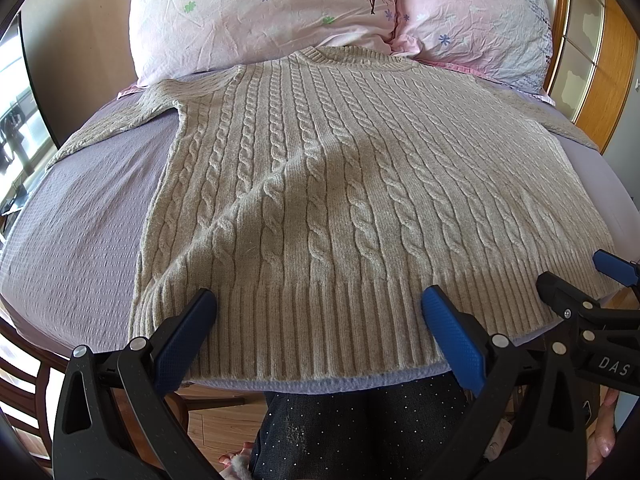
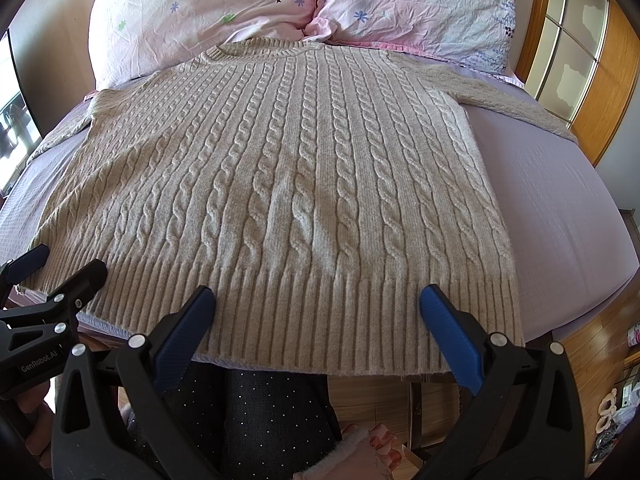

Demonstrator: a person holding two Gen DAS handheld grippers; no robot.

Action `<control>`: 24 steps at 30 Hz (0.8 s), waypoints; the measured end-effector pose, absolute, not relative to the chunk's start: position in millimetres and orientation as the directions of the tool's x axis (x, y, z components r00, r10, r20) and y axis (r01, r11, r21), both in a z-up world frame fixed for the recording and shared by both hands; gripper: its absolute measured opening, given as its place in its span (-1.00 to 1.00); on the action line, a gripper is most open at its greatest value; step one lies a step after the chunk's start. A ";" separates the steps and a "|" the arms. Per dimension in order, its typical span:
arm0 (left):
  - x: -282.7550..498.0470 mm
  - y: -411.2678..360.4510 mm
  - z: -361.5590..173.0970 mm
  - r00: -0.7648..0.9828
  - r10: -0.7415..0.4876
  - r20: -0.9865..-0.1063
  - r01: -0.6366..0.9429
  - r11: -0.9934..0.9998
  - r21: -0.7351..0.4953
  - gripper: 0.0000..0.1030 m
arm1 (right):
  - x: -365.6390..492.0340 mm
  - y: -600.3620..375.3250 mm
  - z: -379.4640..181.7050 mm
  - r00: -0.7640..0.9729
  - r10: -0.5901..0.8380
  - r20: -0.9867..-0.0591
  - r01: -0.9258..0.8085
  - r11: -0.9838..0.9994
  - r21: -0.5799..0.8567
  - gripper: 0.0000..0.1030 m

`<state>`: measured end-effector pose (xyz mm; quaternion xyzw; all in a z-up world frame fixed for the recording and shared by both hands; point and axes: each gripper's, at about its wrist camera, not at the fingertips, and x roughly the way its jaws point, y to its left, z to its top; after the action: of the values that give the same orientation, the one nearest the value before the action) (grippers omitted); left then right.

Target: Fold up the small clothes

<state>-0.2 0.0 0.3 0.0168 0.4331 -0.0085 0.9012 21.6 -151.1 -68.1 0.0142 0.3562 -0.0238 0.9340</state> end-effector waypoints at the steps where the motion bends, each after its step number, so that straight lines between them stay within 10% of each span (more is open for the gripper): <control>1: -0.2 0.0 0.3 0.625 -0.001 -0.781 0.030 0.999 0.023 0.97 | 21.6 -151.1 -68.1 0.745 -0.034 -0.666 0.055 0.998 0.010 0.97; 24: 0.2 6.0 2.7 0.618 0.004 -0.786 0.026 0.999 0.025 0.97 | 19.3 -161.9 -67.7 0.806 0.055 -0.589 -0.056 0.998 0.018 0.97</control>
<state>0.2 6.0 2.7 0.0170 0.4368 -0.0061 0.8994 19.3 -161.9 -67.7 -0.0001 0.3099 0.0292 0.9503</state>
